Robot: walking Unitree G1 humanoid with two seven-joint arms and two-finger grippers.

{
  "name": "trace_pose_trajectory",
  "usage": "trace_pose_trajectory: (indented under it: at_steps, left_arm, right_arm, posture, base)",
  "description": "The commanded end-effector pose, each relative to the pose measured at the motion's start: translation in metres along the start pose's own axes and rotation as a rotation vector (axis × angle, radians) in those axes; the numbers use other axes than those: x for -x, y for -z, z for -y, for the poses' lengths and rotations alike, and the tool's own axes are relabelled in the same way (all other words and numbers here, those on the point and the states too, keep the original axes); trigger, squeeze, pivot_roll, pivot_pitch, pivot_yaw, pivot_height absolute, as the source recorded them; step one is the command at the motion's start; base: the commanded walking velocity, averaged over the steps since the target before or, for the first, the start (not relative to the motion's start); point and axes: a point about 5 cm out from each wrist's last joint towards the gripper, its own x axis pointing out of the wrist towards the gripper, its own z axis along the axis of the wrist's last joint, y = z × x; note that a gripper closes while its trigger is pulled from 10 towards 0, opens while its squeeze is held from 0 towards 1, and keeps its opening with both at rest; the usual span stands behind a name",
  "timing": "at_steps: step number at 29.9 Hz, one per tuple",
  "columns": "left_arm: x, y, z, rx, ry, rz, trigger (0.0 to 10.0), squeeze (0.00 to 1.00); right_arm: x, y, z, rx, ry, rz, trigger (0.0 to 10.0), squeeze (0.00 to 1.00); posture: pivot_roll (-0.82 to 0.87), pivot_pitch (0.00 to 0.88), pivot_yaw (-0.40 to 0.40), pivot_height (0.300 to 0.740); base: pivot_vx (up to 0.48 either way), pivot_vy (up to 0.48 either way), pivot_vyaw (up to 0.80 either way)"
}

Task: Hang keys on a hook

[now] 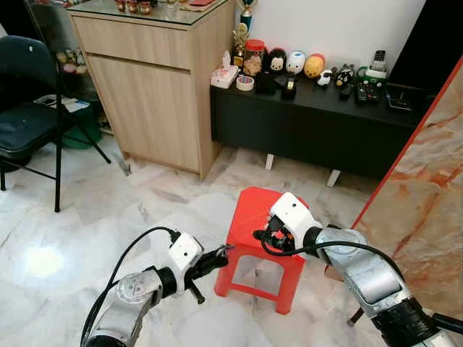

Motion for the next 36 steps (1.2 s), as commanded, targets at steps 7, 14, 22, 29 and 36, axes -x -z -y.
trace_pose_trajectory:
  at_steps: [7, 14, 22, 29, 36]
  left_arm:
    - [0.003, -0.003, -0.003, 0.000, 0.006, 0.003, 0.0, 0.00]
    - [0.006, -0.007, -0.004, -0.062, 0.004, -0.008, 0.0, 0.00]
    - [0.003, -0.024, -0.003, -0.083, 0.035, 0.041, 0.0, 0.00]
    - [0.000, -0.032, -0.006, -0.069, 0.031, 0.076, 0.0, 0.00]
    - [0.005, -0.035, -0.005, -0.044, 0.064, 0.071, 0.0, 0.00]
  right_arm:
    - [-0.003, 0.014, 0.015, 0.054, 0.135, -0.073, 10.0, 0.00]
    - [-0.006, 0.033, 0.021, -0.020, 0.236, -0.088, 10.0, 0.00]
    - [-0.003, 0.019, 0.020, -0.064, 0.184, 0.058, 10.0, 0.00]
    - [0.002, 0.004, 0.014, -0.114, 0.088, 0.235, 10.0, 0.00]
    - [0.012, 0.025, 0.017, -0.007, -0.012, 0.145, 10.0, 0.00]
  posture:
    - [0.04, 0.057, -0.072, 0.740]
    - [0.05, 0.057, -0.073, 0.740]
    - [0.05, 0.057, -0.073, 0.740]
    - [0.04, 0.051, -0.068, 0.740]
    - [0.04, 0.053, -0.068, 0.740]
  base:
    - [0.000, 0.000, 0.00]
    - [0.000, 0.000, 0.00]
    - [0.000, 0.000, 0.00]
    - [0.000, 0.000, 0.00]
    - [0.000, 0.000, 0.00]
